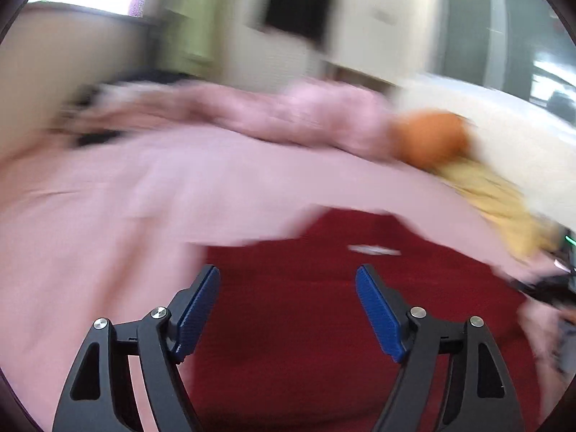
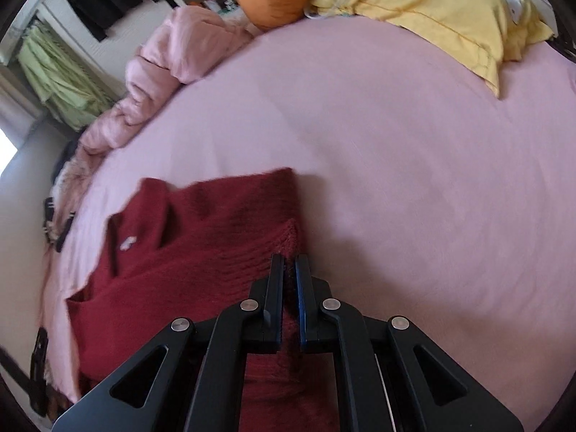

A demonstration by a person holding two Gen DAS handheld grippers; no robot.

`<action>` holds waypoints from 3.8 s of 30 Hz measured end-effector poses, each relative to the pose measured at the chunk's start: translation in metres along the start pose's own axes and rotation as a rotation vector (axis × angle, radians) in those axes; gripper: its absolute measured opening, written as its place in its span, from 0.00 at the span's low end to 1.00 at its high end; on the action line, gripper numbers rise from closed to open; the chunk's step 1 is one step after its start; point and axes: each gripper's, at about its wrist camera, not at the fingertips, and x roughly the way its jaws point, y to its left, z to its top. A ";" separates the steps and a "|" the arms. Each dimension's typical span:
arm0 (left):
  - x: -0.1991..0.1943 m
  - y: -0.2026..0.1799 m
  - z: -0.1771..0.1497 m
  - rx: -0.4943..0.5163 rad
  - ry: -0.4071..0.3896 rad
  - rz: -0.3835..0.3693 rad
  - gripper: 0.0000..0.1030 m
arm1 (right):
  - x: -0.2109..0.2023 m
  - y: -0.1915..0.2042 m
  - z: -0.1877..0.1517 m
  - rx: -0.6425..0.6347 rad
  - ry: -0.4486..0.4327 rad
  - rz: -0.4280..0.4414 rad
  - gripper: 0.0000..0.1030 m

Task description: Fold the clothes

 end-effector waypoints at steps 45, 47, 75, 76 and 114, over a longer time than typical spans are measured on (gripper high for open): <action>0.023 0.070 -0.062 -0.121 0.261 0.228 0.83 | 0.008 0.030 -0.054 -0.317 0.021 -0.181 0.29; 0.009 0.074 -0.054 -0.125 0.219 0.368 0.82 | -0.010 0.031 -0.049 -0.267 -0.039 -0.264 0.32; 0.037 0.022 -0.059 0.007 0.179 0.252 0.84 | 0.056 0.111 -0.087 -0.458 -0.074 -0.148 0.64; 0.029 0.021 -0.055 0.022 0.140 0.306 0.84 | 0.054 0.112 -0.086 -0.458 -0.078 -0.161 0.64; 0.063 0.002 -0.062 0.071 0.173 0.180 0.93 | 0.079 0.141 -0.088 -0.506 -0.141 -0.160 0.73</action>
